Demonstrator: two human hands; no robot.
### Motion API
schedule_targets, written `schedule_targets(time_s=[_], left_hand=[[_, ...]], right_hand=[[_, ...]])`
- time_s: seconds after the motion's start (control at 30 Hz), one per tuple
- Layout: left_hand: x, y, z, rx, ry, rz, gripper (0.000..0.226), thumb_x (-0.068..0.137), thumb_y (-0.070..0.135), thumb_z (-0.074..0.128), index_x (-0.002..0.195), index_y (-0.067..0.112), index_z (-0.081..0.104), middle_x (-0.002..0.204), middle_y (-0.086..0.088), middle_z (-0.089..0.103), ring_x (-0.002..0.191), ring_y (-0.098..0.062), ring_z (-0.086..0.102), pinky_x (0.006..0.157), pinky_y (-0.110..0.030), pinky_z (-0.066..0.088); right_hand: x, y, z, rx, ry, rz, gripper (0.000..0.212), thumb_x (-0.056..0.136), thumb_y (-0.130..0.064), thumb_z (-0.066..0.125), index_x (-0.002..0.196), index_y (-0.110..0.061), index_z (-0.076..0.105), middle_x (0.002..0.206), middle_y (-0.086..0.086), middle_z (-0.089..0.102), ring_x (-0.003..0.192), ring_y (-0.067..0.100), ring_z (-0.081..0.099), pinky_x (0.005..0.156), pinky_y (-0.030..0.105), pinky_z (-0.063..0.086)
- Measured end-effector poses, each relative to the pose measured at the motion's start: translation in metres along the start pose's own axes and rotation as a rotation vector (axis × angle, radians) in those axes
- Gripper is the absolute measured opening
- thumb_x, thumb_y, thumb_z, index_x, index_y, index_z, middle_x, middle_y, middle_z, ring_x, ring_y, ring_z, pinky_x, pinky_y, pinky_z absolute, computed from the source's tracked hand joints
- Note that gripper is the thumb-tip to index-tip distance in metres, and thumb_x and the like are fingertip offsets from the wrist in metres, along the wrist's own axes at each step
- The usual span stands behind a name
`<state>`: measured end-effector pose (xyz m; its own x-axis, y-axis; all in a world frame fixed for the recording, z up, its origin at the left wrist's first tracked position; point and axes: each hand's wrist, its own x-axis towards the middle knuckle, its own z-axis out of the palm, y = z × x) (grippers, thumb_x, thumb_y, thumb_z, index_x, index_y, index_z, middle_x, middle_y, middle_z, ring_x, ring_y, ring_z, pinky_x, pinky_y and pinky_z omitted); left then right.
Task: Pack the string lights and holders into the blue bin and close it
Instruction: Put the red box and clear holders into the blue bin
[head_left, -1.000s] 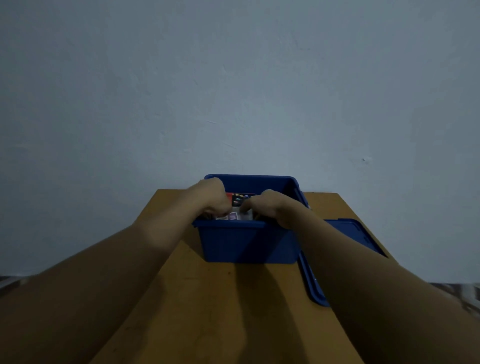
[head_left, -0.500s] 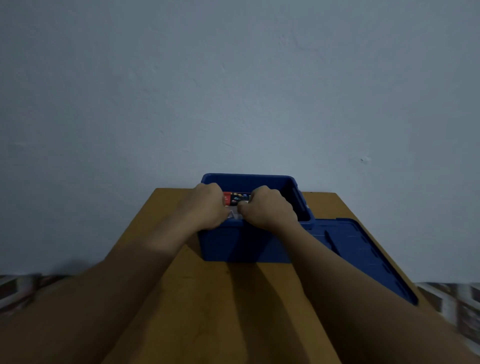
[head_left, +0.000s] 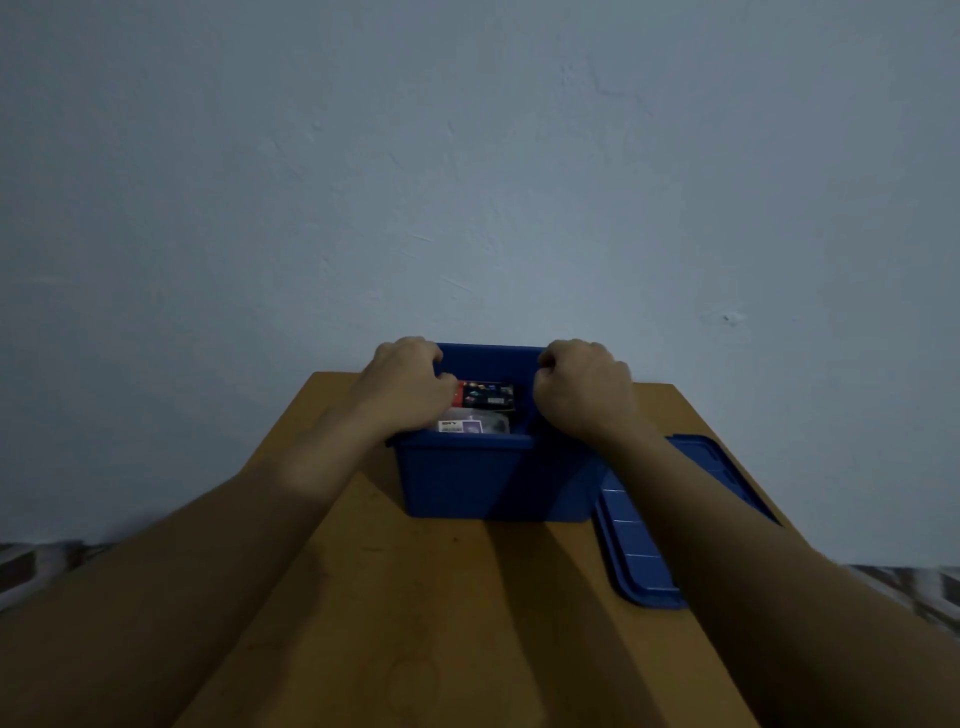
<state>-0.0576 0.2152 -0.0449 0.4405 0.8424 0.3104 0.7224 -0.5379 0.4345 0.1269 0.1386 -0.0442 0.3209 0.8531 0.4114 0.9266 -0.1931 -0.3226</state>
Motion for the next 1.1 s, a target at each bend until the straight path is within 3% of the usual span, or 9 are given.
schedule_targets(time_s=[0.1, 0.2, 0.33, 0.43, 0.6, 0.83, 0.93, 1.03, 1.1], left_hand=[[0.015, -0.003, 0.008, 0.024, -0.145, -0.051, 0.034, 0.096, 0.038, 0.052, 0.113, 0.009, 0.059, 0.119, -0.009, 0.052, 0.111, -0.027, 0.052, 0.095, -0.039, 0.047], [0.020, -0.008, 0.021, 0.102, -0.257, -0.107, 0.045, 0.094, 0.045, 0.048, 0.119, 0.009, 0.055, 0.133, -0.016, 0.046, 0.126, -0.030, 0.042, 0.104, -0.045, 0.041], [0.017, -0.016, 0.029, 0.154, -0.237, -0.107, 0.057, 0.091, 0.055, 0.041, 0.124, 0.010, 0.054, 0.143, -0.017, 0.042, 0.137, -0.031, 0.032, 0.110, -0.050, 0.035], [0.015, -0.016, 0.028, 0.135, -0.223, -0.126, 0.065, 0.085, 0.060, 0.034, 0.124, 0.013, 0.054, 0.145, -0.017, 0.041, 0.137, -0.031, 0.033, 0.110, -0.052, 0.035], [0.011, -0.016, 0.027, 0.156, -0.244, -0.116, 0.059, 0.090, 0.057, 0.038, 0.130, 0.015, 0.051, 0.148, -0.015, 0.038, 0.139, -0.030, 0.031, 0.110, -0.050, 0.035], [-0.006, -0.012, 0.022, 0.176, -0.295, -0.107, 0.071, 0.089, 0.064, 0.027, 0.137, 0.017, 0.050, 0.159, -0.011, 0.028, 0.149, -0.028, 0.016, 0.117, -0.049, 0.025], [-0.021, -0.008, 0.020, 0.193, -0.301, -0.097, 0.068, 0.098, 0.061, 0.028, 0.152, 0.019, 0.037, 0.167, -0.006, 0.008, 0.153, -0.025, -0.003, 0.122, -0.046, 0.013], [-0.040, -0.004, 0.016, 0.168, -0.268, -0.091, 0.066, 0.099, 0.061, 0.030, 0.152, 0.022, 0.036, 0.168, -0.002, 0.007, 0.153, -0.022, -0.006, 0.121, -0.046, 0.015], [-0.053, -0.003, 0.014, 0.164, -0.248, -0.085, 0.065, 0.098, 0.062, 0.030, 0.151, 0.024, 0.039, 0.168, 0.000, 0.008, 0.153, -0.020, -0.005, 0.120, -0.047, 0.016]], right_hand=[[0.010, 0.025, -0.004, -0.106, -0.149, 0.087, 0.031, 0.093, -0.022, 0.047, 0.117, -0.007, 0.061, 0.125, 0.014, 0.059, 0.114, 0.035, 0.053, 0.098, 0.046, 0.044], [0.011, 0.043, 0.005, -0.043, -0.334, 0.107, 0.030, 0.095, -0.020, 0.047, 0.119, -0.003, 0.054, 0.142, 0.014, 0.042, 0.116, 0.032, 0.050, 0.098, 0.043, 0.044], [0.005, 0.052, 0.012, 0.087, -0.291, 0.075, 0.010, 0.097, -0.017, 0.044, 0.094, -0.008, 0.048, 0.138, 0.011, 0.043, 0.099, 0.024, 0.045, 0.085, 0.035, 0.037], [0.003, 0.051, 0.011, 0.079, -0.292, 0.080, 0.011, 0.097, -0.020, 0.045, 0.096, -0.009, 0.046, 0.138, 0.010, 0.042, 0.101, 0.023, 0.045, 0.085, 0.034, 0.035], [0.001, 0.050, 0.009, 0.046, -0.331, 0.096, 0.030, 0.095, -0.027, 0.047, 0.113, -0.004, 0.050, 0.149, 0.010, 0.036, 0.125, 0.028, 0.046, 0.096, 0.039, 0.038], [-0.015, 0.044, 0.003, 0.051, -0.305, 0.099, 0.017, 0.095, -0.029, 0.049, 0.099, -0.012, 0.043, 0.138, 0.008, 0.042, 0.116, 0.028, 0.049, 0.093, 0.040, 0.041], [-0.028, 0.042, -0.001, 0.063, -0.308, 0.095, 0.022, 0.096, -0.029, 0.049, 0.108, -0.012, 0.047, 0.152, 0.007, 0.034, 0.126, 0.028, 0.045, 0.097, 0.039, 0.039], [-0.048, 0.039, -0.008, 0.073, -0.304, 0.091, 0.046, 0.098, -0.029, 0.048, 0.137, -0.006, 0.044, 0.165, 0.003, 0.016, 0.141, 0.027, 0.034, 0.109, 0.038, 0.034], [-0.062, 0.035, -0.014, 0.071, -0.300, 0.099, 0.051, 0.099, -0.030, 0.047, 0.142, -0.005, 0.040, 0.167, 0.000, 0.011, 0.143, 0.028, 0.032, 0.111, 0.040, 0.033]])
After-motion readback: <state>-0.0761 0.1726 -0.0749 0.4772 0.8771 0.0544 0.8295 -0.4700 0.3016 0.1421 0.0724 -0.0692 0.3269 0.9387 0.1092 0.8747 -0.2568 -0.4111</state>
